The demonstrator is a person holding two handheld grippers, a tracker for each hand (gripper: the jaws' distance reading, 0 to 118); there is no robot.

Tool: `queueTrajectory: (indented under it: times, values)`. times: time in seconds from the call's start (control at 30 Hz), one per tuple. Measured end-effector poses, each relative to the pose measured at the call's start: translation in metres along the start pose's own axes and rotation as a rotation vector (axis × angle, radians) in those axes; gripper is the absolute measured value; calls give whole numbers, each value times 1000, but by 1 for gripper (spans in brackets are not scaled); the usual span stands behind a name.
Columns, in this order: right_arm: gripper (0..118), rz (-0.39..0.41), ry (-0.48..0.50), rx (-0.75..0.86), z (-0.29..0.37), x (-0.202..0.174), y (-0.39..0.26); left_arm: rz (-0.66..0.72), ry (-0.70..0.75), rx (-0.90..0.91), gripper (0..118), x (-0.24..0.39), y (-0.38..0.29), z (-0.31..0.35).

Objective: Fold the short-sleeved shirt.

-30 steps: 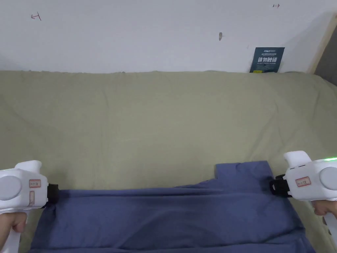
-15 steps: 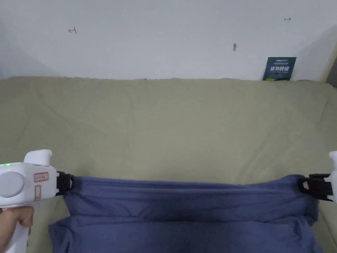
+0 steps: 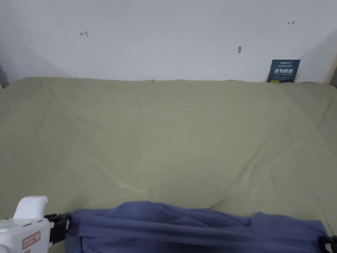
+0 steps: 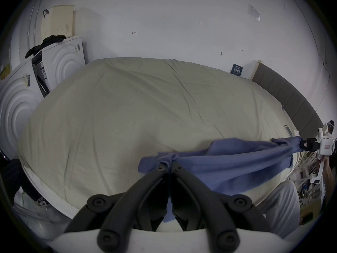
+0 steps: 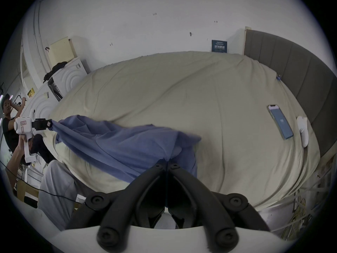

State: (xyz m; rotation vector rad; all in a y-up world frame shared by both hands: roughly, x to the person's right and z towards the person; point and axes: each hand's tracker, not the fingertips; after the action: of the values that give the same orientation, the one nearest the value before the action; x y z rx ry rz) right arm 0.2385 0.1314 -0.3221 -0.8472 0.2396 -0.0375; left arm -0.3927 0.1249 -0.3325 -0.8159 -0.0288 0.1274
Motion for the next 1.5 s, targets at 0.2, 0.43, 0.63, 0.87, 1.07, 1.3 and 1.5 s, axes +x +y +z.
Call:
queueTrajectory:
  times: [0.2, 0.43, 0.63, 0.87, 1.07, 1.3, 1.5]
  values:
    - [3, 2, -19, -62, -18, 3, -19, 25, 1, -51, 0, -8, -21, -15]
    - [3, -9, -29, -75, -25, 6, -21, 23, 7, -69, 0, -5, -25, -15]
    - [3, -18, -14, -48, -15, 7, -18, 23, 4, -60, 0, -6, -23, -10]
    - [118, -60, -141, 24, -9, 8, -20, 92, 2, -71, 115, -7, -41, 0]
    - [22, -56, -287, 413, 52, -49, -10, 66, 56, 143, 78, 23, -10, 58]
    - [4, 0, -269, 576, 89, -96, 3, 161, -20, 212, 0, 22, 0, 77]
    - [4, 26, -269, 605, 90, -118, -4, 266, -70, 137, 0, -12, 3, 56]
